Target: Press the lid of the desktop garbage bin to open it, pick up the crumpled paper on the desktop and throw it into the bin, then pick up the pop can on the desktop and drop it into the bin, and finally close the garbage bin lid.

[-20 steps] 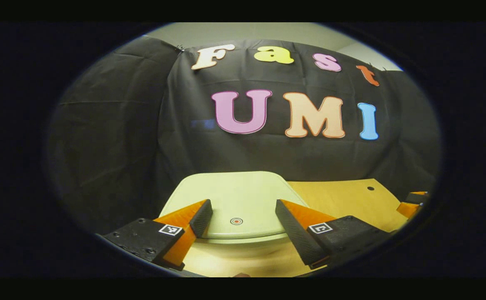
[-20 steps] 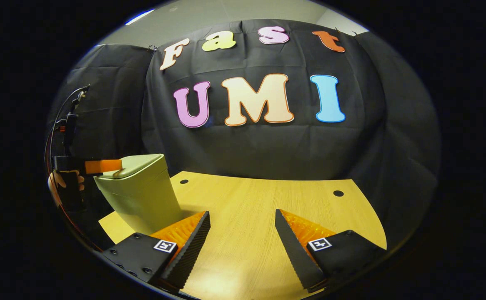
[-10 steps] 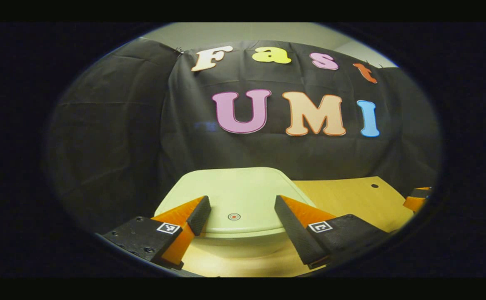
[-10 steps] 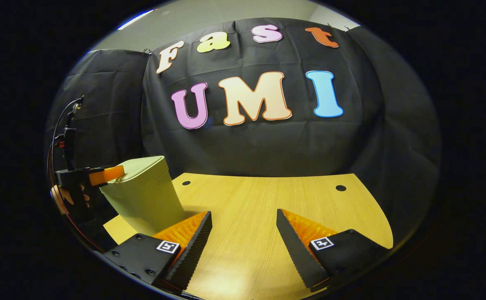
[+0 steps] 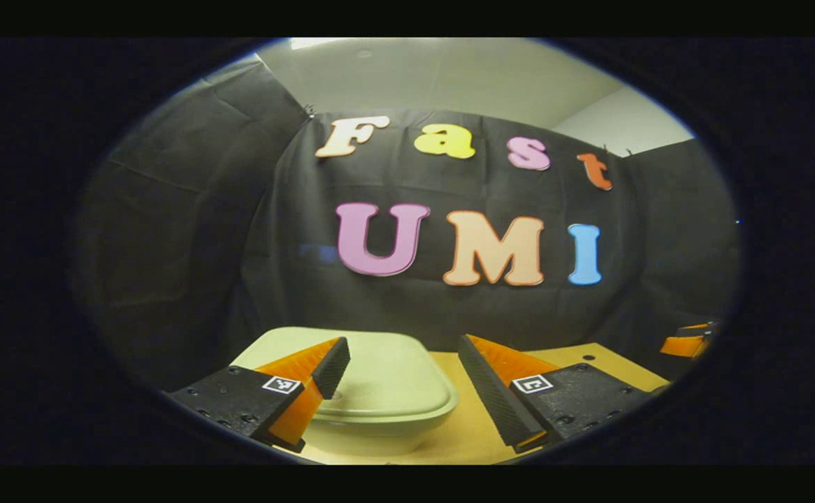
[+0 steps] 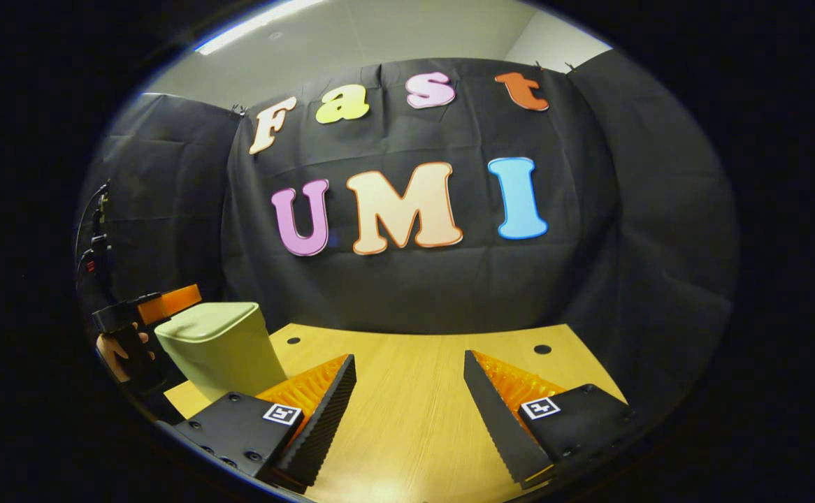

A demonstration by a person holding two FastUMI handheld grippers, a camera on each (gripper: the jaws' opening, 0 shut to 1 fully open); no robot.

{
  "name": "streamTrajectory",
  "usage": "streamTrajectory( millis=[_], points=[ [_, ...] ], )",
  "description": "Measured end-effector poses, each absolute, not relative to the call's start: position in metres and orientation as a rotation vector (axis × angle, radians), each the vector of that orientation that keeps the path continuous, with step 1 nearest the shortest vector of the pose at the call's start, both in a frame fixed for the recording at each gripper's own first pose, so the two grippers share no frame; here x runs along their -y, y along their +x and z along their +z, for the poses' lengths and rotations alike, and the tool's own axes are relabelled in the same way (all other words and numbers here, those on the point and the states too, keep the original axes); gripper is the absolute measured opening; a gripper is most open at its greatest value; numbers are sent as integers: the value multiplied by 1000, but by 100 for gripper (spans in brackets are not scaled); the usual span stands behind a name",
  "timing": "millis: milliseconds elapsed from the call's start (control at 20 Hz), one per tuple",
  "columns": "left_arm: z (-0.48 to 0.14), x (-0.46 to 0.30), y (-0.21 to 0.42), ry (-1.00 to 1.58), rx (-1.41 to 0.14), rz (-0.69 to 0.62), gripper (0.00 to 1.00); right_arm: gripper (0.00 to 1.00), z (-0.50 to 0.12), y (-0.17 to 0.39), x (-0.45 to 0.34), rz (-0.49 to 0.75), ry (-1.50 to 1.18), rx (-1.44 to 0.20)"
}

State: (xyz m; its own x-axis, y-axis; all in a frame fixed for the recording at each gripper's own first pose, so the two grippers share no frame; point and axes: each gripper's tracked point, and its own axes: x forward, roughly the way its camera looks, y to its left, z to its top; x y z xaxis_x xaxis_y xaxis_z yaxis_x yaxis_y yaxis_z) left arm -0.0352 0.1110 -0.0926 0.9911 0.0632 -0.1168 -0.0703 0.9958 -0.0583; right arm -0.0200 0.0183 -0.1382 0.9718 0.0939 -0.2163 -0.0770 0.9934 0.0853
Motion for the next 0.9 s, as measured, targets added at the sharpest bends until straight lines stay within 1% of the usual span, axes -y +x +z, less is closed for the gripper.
streamTrajectory(
  millis=[50,100,200,250,300,350,400,550,650,700,750,900],
  points=[
    [-81,-101,-32,-48,-73,42,94,98,-121,-25,-14,80,60,-168],
    [-69,-88,-28,-38,-42,11,93,94,-104,-26,-6,54,32,-120],
    [-58,-55,-22,-29,-1,-63,93,100,-77,-29,7,9,-28,-41],
    [-53,-41,-20,-30,14,-99,93,97,-65,-32,11,-10,-50,-8],
    [-50,-29,-19,-40,20,-122,93,97,-56,-34,15,-25,-65,13],
    [-50,-18,-18,-58,20,-150,93,97,-51,-37,17,-35,-69,27],
    [-49,-7,-19,-81,23,-174,93,95,-47,-39,16,-39,-61,38],
    [-48,17,-19,-114,15,-228,93,99,-42,-44,18,-45,-24,51],
    [-47,24,-18,-114,11,-255,92,98,-37,-47,21,-57,-14,63],
    [-48,28,-18,-107,6,-271,93,100,-35,-46,23,-61,-14,68],
    [-49,30,-18,-102,6,-283,93,98,-35,-46,24,-64,-14,66],
    [-49,39,-15,-95,-7,-318,92,98,-26,-45,29,-81,-12,73]
  ],
)
